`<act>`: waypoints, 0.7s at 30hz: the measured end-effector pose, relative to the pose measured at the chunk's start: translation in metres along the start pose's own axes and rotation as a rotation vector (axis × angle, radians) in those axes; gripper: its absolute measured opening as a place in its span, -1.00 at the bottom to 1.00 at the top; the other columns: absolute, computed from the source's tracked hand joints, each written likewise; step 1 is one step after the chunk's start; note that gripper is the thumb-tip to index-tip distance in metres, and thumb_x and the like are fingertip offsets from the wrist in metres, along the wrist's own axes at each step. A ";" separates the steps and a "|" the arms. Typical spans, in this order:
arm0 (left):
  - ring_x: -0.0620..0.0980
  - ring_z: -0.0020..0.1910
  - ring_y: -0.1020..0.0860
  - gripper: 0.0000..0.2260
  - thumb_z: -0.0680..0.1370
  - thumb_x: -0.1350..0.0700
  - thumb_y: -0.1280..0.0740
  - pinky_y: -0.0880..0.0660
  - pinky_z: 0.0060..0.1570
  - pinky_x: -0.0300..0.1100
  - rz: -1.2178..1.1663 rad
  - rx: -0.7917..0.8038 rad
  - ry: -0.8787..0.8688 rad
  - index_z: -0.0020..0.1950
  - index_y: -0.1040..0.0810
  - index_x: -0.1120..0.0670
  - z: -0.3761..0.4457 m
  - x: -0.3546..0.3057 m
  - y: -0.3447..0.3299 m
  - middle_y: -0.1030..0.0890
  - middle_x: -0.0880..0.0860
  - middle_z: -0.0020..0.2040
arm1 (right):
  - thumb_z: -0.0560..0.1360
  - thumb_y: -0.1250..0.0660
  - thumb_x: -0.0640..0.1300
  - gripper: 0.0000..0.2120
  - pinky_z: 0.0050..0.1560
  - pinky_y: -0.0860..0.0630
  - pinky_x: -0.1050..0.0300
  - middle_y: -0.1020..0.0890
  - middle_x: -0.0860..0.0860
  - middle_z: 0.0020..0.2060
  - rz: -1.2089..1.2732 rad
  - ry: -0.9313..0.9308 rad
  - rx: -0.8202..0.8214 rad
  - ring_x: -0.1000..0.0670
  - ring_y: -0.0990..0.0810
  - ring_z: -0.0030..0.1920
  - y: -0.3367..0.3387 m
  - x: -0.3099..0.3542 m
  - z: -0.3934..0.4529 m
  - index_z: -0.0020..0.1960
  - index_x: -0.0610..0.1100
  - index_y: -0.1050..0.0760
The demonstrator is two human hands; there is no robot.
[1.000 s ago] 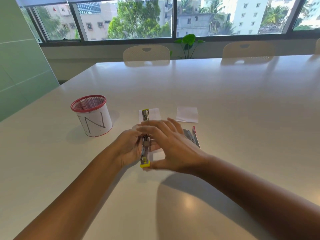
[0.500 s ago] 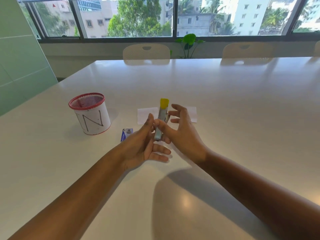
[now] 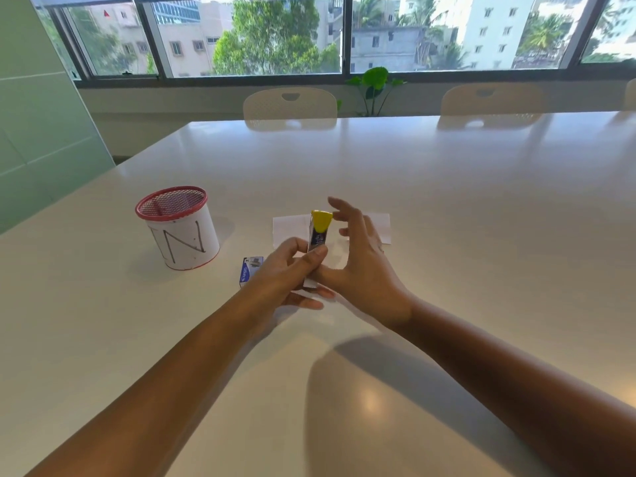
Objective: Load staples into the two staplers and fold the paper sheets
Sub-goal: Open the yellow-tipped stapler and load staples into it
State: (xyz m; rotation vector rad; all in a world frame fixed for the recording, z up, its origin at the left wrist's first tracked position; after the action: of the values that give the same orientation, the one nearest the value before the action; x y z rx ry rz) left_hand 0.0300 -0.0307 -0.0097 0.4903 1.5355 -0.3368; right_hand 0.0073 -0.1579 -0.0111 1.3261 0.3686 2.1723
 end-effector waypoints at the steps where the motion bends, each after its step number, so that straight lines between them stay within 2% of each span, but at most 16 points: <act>1: 0.03 -0.15 -0.66 -0.51 0.30 -0.18 -0.24 -0.62 -0.19 -0.13 0.045 -0.030 -0.019 0.12 -0.39 0.07 0.000 -0.001 0.001 -0.66 0.03 -0.15 | 0.31 -0.47 0.06 -0.15 0.24 -0.43 -0.13 -0.33 -0.04 0.32 0.018 -0.007 -0.014 -0.04 -0.37 0.27 0.000 0.000 0.001 0.43 0.09 -0.03; 3: 0.01 -0.05 -0.64 -0.51 0.29 -0.17 -0.25 -0.61 -0.12 -0.11 0.087 -0.066 -0.051 0.14 -0.40 0.04 -0.001 -0.005 0.003 -0.65 0.02 -0.05 | 0.31 -0.48 0.05 -0.07 0.19 -0.47 -0.02 -0.34 -0.06 0.31 0.046 -0.035 0.019 -0.02 -0.42 0.21 0.000 -0.001 0.002 0.46 0.07 0.06; 6: -0.01 -0.01 -0.63 -0.52 0.30 -0.14 -0.26 -0.58 -0.06 -0.10 0.066 -0.095 -0.064 0.16 -0.44 0.02 -0.003 -0.008 0.003 -0.64 -0.01 0.00 | 0.33 -0.47 0.00 -0.04 0.04 -0.46 0.20 -0.39 -0.02 0.25 0.070 -0.062 0.136 0.05 -0.47 0.12 -0.001 -0.001 0.003 0.48 0.03 0.12; 9: 0.03 0.03 -0.62 -0.47 0.30 -0.13 -0.27 -0.57 -0.01 -0.08 0.060 -0.151 -0.059 0.24 -0.44 0.02 -0.002 -0.007 0.005 -0.62 0.03 0.06 | 0.35 -0.45 0.00 -0.10 0.07 -0.48 0.18 -0.40 -0.04 0.28 0.121 -0.073 0.209 0.05 -0.47 0.13 -0.003 -0.001 0.003 0.48 0.00 0.06; 11: 0.03 0.05 -0.60 -0.57 0.35 -0.08 -0.31 -0.56 0.01 -0.10 0.052 -0.215 -0.075 0.19 -0.48 0.01 0.000 -0.006 0.010 -0.62 0.03 0.08 | 0.36 -0.44 0.02 -0.14 0.10 -0.48 0.17 -0.39 -0.03 0.29 0.146 -0.094 0.221 0.06 -0.45 0.14 -0.001 0.000 0.003 0.47 0.02 0.02; 14: -0.14 -0.05 -0.61 -0.75 0.43 0.10 -0.37 -0.53 -0.08 -0.32 0.149 -0.315 -0.131 0.11 -0.54 0.06 0.003 -0.005 0.018 -0.64 -0.01 -0.03 | 0.37 -0.42 0.02 -0.20 0.04 -0.46 0.29 -0.37 0.04 0.27 0.237 -0.154 0.217 0.08 -0.42 0.15 0.005 0.000 0.006 0.46 0.03 -0.03; 17: -0.31 -0.26 -0.58 -0.82 0.42 0.13 -0.40 -0.47 -0.25 -0.48 0.275 -0.342 -0.192 0.01 -0.56 0.05 0.003 -0.007 0.020 -0.63 -0.02 -0.12 | 0.37 -0.42 -0.01 -0.26 -0.06 -0.47 0.38 -0.39 0.04 0.30 0.228 -0.130 0.137 0.09 -0.44 0.16 0.013 -0.002 0.011 0.44 0.02 -0.12; 19: -0.23 -0.19 -0.59 -0.83 0.43 0.13 -0.40 -0.47 -0.16 -0.42 0.365 -0.337 -0.219 0.01 -0.56 0.01 0.001 -0.010 0.019 -0.62 -0.03 -0.12 | 0.39 -0.41 -0.03 -0.34 -0.04 -0.47 0.38 -0.39 0.03 0.32 0.168 -0.082 0.116 0.09 -0.46 0.15 0.020 -0.004 0.015 0.41 0.02 -0.21; 21: -0.06 -0.08 -0.59 -0.82 0.44 0.12 -0.38 -0.46 -0.06 -0.32 0.478 -0.329 -0.248 0.04 -0.57 0.02 -0.001 -0.013 0.017 -0.61 -0.04 -0.11 | 0.39 -0.41 -0.03 -0.46 -0.01 -0.44 0.44 -0.40 0.06 0.30 0.111 -0.031 0.133 0.17 -0.48 0.10 0.027 -0.005 0.019 0.33 0.06 -0.35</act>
State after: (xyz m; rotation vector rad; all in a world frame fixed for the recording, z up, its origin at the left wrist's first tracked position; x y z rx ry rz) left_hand 0.0372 -0.0170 0.0050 0.5150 1.1589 0.2177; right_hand 0.0170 -0.1837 0.0076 1.4830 0.4438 2.2488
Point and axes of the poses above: each hand's wrist, its own z-axis towards the middle knuckle, its own y-axis out of the back of the hand, x = y × z, the point moved 2 cm from there along z, towards the middle knuckle
